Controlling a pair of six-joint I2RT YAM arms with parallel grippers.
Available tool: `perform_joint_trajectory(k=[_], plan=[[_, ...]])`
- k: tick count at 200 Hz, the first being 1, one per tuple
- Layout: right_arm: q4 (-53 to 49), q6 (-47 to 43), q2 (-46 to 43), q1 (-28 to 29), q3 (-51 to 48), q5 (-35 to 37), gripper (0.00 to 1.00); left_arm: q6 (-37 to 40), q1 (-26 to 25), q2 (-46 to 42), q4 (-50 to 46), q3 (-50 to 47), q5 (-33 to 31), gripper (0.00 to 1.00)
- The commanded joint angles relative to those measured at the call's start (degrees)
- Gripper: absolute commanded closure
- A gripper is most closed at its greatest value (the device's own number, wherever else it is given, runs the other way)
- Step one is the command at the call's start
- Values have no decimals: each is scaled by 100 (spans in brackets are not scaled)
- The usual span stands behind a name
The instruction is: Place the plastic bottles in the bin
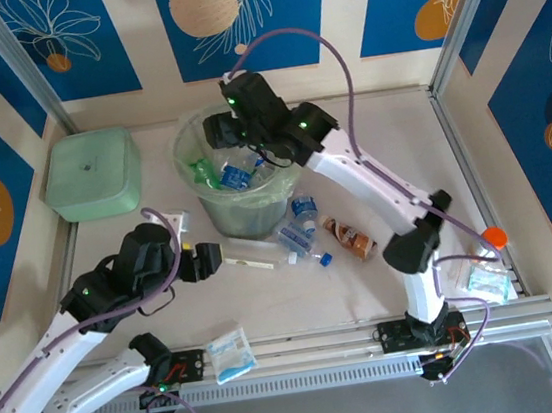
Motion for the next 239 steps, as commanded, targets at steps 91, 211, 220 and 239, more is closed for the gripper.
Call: perform_joint_trajectory(k=[91,211,220,239], plan=[[-736,1773,-3963,-3291,-5240,-1134,25,137,-1321,1525,566,1292,119,21],[158,1718,-3282,-3920,-7378,-2430,43,303,-2162,3465,1158,2047,-253,12],[245,1774,-3220,-3810,-7477,-2407,43,241,-2161,3548,1143,1966,-234,13],[428,1890,-3127,-3654,-7688,-2375,43,88,-2160,3672,1283,1749,-83,13]])
